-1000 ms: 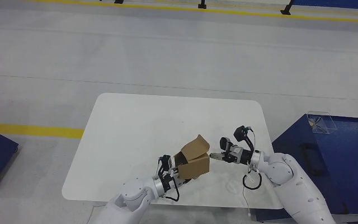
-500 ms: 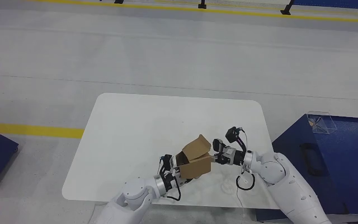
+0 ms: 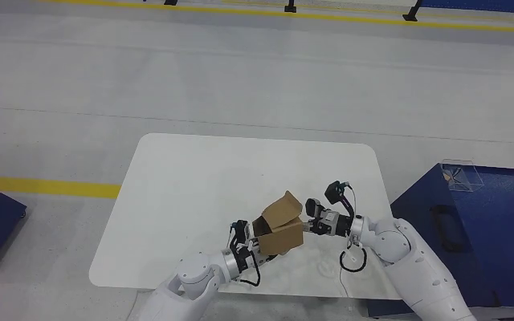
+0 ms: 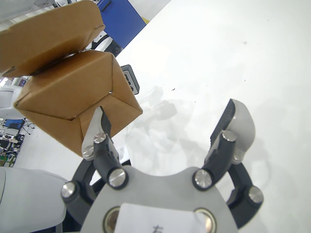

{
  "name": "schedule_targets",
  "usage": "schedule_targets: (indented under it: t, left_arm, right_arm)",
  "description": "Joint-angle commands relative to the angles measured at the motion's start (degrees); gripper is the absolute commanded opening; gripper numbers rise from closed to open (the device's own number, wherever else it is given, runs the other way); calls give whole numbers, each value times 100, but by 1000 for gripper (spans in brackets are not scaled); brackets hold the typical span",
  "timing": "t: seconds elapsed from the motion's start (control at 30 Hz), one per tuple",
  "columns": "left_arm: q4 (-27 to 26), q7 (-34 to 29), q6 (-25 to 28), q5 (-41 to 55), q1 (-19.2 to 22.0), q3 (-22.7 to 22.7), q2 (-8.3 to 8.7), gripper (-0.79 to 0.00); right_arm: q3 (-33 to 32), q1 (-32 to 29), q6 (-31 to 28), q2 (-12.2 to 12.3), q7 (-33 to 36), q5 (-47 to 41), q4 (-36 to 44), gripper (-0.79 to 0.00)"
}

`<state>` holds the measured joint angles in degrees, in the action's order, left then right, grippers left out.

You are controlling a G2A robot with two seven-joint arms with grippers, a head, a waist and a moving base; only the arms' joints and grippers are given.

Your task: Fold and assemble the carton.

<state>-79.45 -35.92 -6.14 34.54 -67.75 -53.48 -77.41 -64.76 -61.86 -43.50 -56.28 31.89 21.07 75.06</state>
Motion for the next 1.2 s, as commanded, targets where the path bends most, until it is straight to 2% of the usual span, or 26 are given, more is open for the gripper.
schedule_targets:
  t: [0.0,0.17,0.37,0.47,0.57,0.67,1.03,1.1,1.17]
  left_arm:
    - [3,-1,-8,2,12,11,-6,-785]
    - [26,9,24,-29,25,20,-14,-785]
    - [36,-14,71,-25,19,0,-14,-785]
    - [36,-14,71,-25,19,0,-14,-785]
    - [36,-14,71,-25,19,0,-14,-785]
    - [36,-14,71,-25,19,0,-14,-785]
    - [36,-14,71,-25,19,0,-14,-785]
    - [-134,166,-230,144,-30,-75,-9,-785]
    - [-692,484,-966,412,-153,-188,12,-785]
  right_arm:
    - [7,29,-7,-6,-21,-6,-20,0]
    - [-186,4,-110,25,-166,-109,-143,0]
    - [-765,-206,-259,136,-518,-253,-274,0]
    - [-1262,-461,-35,203,-1198,72,-183,0]
    - [-1695,-948,400,221,-2324,572,159,0]
    - [-1915,-1415,536,207,-3020,590,493,0]
    - [-1946,-1485,511,207,-3081,592,559,0]
    - [-1946,-1485,511,207,-3081,592,559,0]
    - [-1977,-1521,739,200,-3210,907,681,0]
